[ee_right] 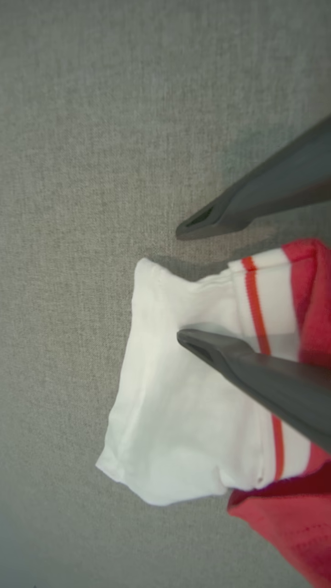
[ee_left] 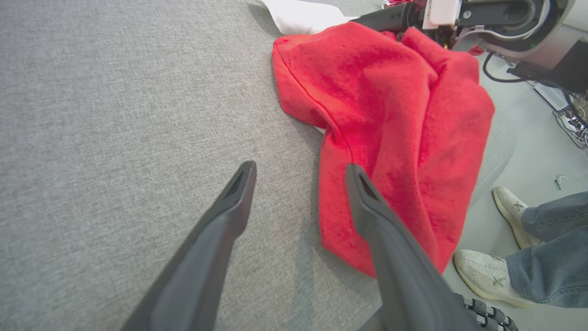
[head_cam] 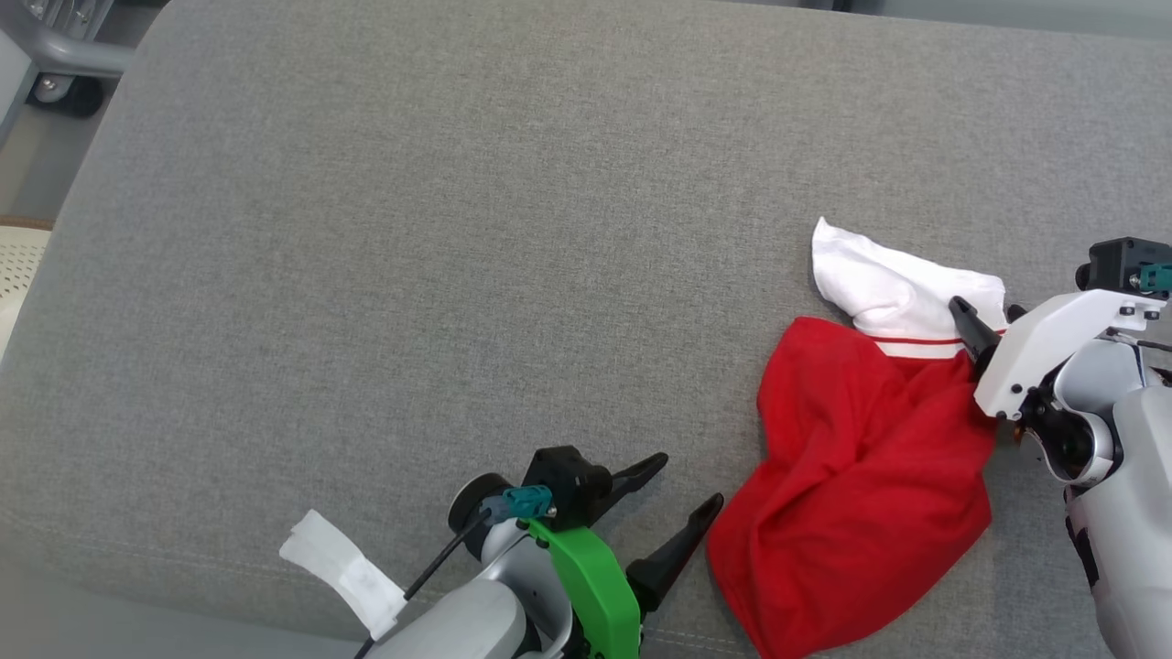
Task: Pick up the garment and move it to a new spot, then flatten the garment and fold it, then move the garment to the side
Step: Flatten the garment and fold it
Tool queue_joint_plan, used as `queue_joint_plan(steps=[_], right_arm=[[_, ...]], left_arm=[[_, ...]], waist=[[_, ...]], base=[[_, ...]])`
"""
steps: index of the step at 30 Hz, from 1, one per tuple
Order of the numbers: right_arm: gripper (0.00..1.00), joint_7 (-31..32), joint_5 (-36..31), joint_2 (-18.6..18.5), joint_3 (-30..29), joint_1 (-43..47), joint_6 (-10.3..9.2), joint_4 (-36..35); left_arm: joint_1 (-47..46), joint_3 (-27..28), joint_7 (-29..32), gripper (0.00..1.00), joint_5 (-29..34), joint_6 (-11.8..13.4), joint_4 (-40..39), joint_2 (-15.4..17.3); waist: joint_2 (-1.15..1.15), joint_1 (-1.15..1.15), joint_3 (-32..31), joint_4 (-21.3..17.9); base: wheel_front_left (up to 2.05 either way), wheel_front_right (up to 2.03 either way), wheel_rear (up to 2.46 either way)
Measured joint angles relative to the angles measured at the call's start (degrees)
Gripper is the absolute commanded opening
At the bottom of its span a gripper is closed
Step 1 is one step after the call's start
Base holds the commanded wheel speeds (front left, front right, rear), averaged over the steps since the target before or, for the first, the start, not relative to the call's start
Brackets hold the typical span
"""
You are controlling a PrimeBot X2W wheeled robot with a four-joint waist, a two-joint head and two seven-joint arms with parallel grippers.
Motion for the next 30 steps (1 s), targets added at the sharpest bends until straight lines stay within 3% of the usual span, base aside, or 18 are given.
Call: queue_joint_plan(steps=[1, 2, 3, 4, 5, 7, 18, 30], right_arm=[[0.88, 0.0, 0.1, 0.2, 0.0, 0.0, 0.08, 0.0], [0.64, 0.0, 0.4, 0.4, 0.0, 0.0, 0.26, 0.0], [0.56, 0.0, 0.8, 0.7, 0.0, 0.0, 0.57, 0.0], [0.56, 0.0, 1.1, 1.0, 0.2, -0.1, 0.96, 0.0], [0.29, 0.0, 1.4, 1.3, 0.2, -0.1, 1.35, -0.1], [0.0, -0.1, 2.5, 2.1, 0.1, -0.3, 2.09, -0.2], [0.0, -0.6, 6.7, 4.3, 1.7, -8.6, 5.24, -7.3], [0.0, 5.8, 4.3, 3.7, 9.7, -22.4, 5.94, -13.6]], left_arm=[[0.0, 0.0, 0.0, 1.0, 0.0, 0.0, 0.0, 0.0], [0.0, 0.0, 0.0, 1.0, 0.0, 0.0, 0.0, 0.0], [0.0, 0.0, 0.0, 1.0, 0.0, 0.0, 0.0, 0.0], [0.0, 0.0, 0.0, 1.0, 0.0, 0.0, 0.0, 0.1], [0.0, 0.0, 0.0, 1.0, 0.0, 0.0, 0.0, 0.1], [-0.1, 0.0, 0.0, 1.0, 0.0, 0.0, 0.1, 0.1], [-0.1, 0.3, -0.9, 1.0, 0.0, 0.0, 1.5, -0.1], [0.0, -1.3, -3.0, 1.0, -1.5, -0.5, 3.3, -1.1]], waist=[[0.0, 0.0, 0.2, 0.0], [0.0, 0.0, 0.3, 0.0], [0.0, 0.0, 0.3, 0.1], [0.0, 0.0, 0.4, 0.1], [0.0, 0.0, 0.4, 0.2], [0.0, 0.0, 0.4, 0.2], [0.0, 0.0, -1.5, 0.7], [0.0, 0.0, -4.9, 4.1]], base=[[0.0, 0.0, 0.0], [0.0, 0.0, 0.0], [0.0, 0.0, 0.0], [0.0, 0.0, 0.0], [0.0, 0.0, 0.0], [0.0, 0.0, 0.0], [0.0, 0.0, 0.0], [0.0, 0.0, 0.0]])
